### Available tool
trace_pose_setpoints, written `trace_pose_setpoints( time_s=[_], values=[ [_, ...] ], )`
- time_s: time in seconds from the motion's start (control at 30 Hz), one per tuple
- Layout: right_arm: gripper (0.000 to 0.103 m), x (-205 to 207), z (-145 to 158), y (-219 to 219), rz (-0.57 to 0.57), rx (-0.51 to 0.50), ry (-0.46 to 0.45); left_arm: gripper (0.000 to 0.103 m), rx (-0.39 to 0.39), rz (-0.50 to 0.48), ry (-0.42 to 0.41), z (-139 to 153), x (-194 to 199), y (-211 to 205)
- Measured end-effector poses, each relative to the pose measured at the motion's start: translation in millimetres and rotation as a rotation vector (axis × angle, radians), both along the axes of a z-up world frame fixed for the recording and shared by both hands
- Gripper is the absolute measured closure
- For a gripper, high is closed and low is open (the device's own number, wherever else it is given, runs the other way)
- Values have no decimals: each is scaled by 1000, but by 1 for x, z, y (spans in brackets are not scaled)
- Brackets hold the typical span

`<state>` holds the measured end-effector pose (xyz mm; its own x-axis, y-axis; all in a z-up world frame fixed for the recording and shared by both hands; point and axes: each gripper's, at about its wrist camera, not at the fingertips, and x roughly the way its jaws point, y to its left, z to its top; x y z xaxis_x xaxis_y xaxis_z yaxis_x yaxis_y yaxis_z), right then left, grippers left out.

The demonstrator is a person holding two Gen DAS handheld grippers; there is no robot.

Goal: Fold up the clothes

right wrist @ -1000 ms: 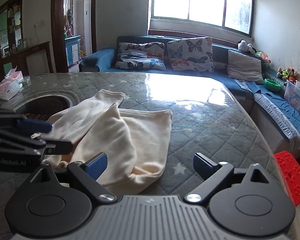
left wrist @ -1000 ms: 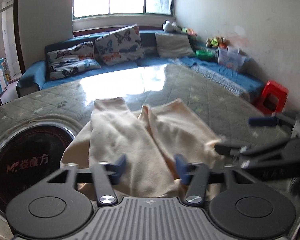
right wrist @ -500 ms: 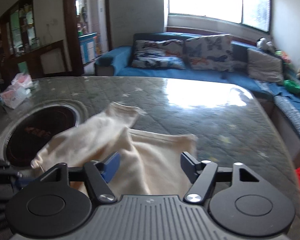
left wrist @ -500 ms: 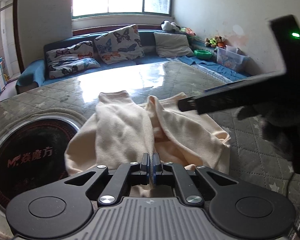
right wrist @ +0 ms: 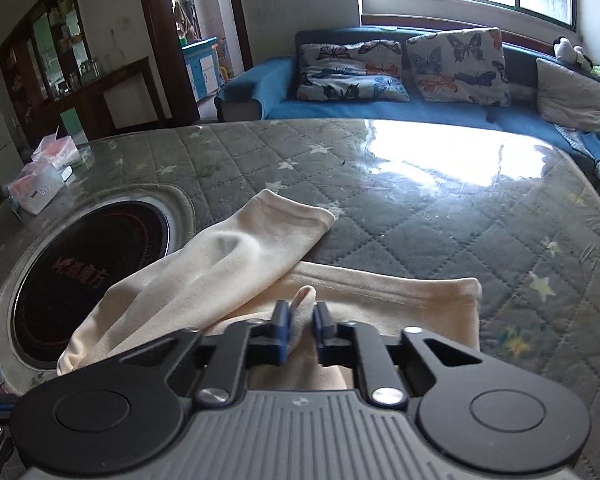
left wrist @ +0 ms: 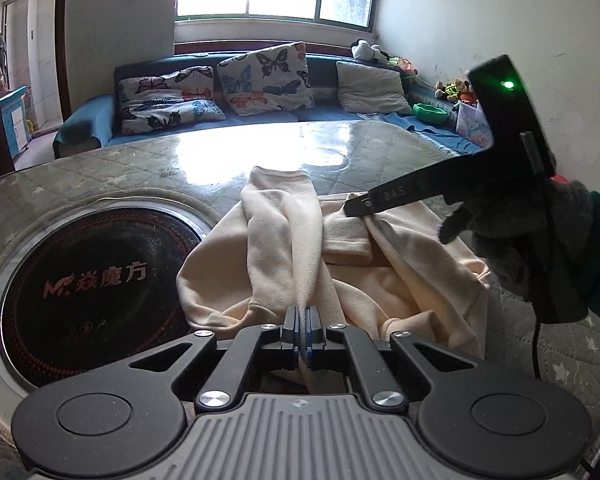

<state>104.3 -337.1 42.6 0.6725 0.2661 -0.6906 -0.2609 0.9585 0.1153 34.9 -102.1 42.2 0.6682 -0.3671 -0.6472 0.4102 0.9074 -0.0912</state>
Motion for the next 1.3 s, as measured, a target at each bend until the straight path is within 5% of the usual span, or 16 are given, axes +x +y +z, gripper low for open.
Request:
trace_pose_setpoints(
  time_s=[0.13,0.27,0.4,0.53,0.6,0.63,0.67,0.87,1.3],
  values=[
    [98,-17,11,-6,-12,-12,-53,91,3,10,-12,7,6,-6],
    [100,-37,27,-19,-51,-46,-116,57,34,27,-52,15,21,-20],
    [100,-53,35,-34,-89,-64,-143,54,56,10,-55,14,43,-35],
    [100,-59,39,-43,-93,-73,-139,55,72,28,-51,9,50,-32],
    [100,-59,39,-46,-100,-75,-136,71,80,36,-49,7,54,-31],
    [100,-58,39,-47,-102,-75,-133,89,84,41,-48,6,56,-30],
    [100,-57,37,-47,-102,-77,-127,91,88,45,-47,5,57,-30],
    [100,-52,24,-44,-94,-70,-104,95,98,81,-48,3,64,-21],
    [101,-132,56,-89,-287,-50,-272,96,-78,312,-73,37,-30,99]
  ],
)
